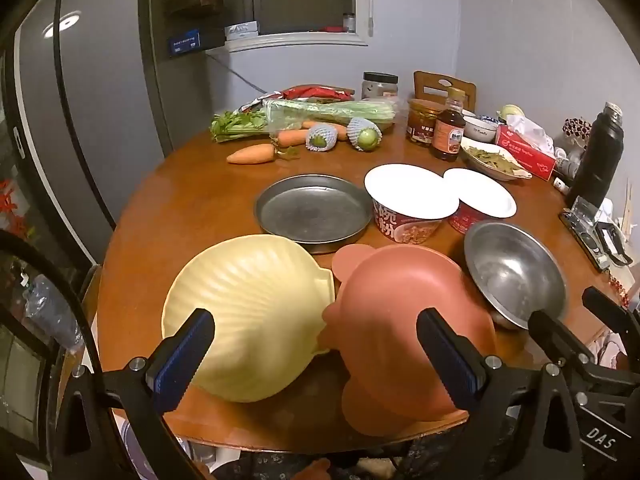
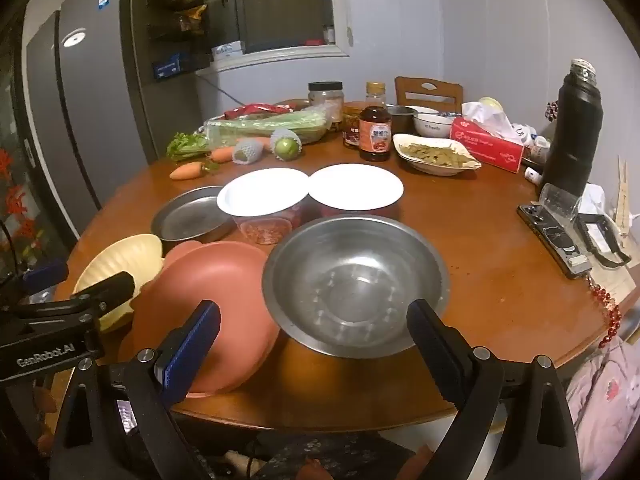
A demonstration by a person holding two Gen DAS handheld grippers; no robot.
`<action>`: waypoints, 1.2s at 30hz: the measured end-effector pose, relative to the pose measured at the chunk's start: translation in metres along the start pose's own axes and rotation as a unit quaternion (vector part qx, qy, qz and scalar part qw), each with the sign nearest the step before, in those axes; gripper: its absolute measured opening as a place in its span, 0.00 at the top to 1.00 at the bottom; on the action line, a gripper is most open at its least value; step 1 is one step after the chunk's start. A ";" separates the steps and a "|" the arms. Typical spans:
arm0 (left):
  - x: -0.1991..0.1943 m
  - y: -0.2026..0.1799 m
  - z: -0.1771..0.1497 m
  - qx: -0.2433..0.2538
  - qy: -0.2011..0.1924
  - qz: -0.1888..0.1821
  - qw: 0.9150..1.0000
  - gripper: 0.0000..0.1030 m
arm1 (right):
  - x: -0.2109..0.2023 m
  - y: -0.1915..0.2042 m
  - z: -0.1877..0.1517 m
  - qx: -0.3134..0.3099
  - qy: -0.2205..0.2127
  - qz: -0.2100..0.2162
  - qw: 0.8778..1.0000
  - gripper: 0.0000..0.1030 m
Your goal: Organize plates and bowls
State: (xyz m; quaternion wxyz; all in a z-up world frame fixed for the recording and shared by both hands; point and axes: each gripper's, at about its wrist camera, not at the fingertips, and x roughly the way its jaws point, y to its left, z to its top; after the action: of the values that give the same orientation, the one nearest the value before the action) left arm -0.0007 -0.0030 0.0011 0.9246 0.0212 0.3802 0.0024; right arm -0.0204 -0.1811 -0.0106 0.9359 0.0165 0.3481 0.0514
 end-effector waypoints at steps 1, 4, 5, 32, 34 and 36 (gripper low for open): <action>-0.001 -0.002 0.000 0.005 -0.001 0.002 1.000 0.01 | -0.001 -0.002 -0.001 0.002 -0.002 0.002 1.000 0.08; -0.007 0.005 -0.008 -0.014 -0.008 -0.007 1.000 0.01 | -0.008 -0.005 -0.004 -0.006 -0.003 -0.005 1.000 0.08; -0.004 0.011 -0.006 -0.021 0.003 -0.010 1.000 0.01 | -0.008 -0.007 -0.006 -0.005 0.000 -0.006 1.000 0.08; -0.013 0.000 -0.008 -0.009 -0.002 -0.012 1.000 0.01 | -0.015 -0.005 -0.005 0.003 0.002 -0.018 1.000 0.08; -0.013 -0.001 -0.008 -0.009 -0.001 -0.014 1.000 0.01 | -0.015 -0.005 -0.006 0.003 0.002 -0.020 1.000 0.08; -0.014 -0.002 -0.009 -0.008 -0.002 -0.013 1.000 0.01 | -0.016 -0.006 -0.006 0.002 0.004 -0.016 1.000 0.08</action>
State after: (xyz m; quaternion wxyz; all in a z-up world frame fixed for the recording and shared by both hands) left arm -0.0169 -0.0051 0.0046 0.9253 0.0092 0.3790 -0.0070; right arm -0.0356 -0.1885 -0.0054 0.9352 0.0123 0.3522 0.0354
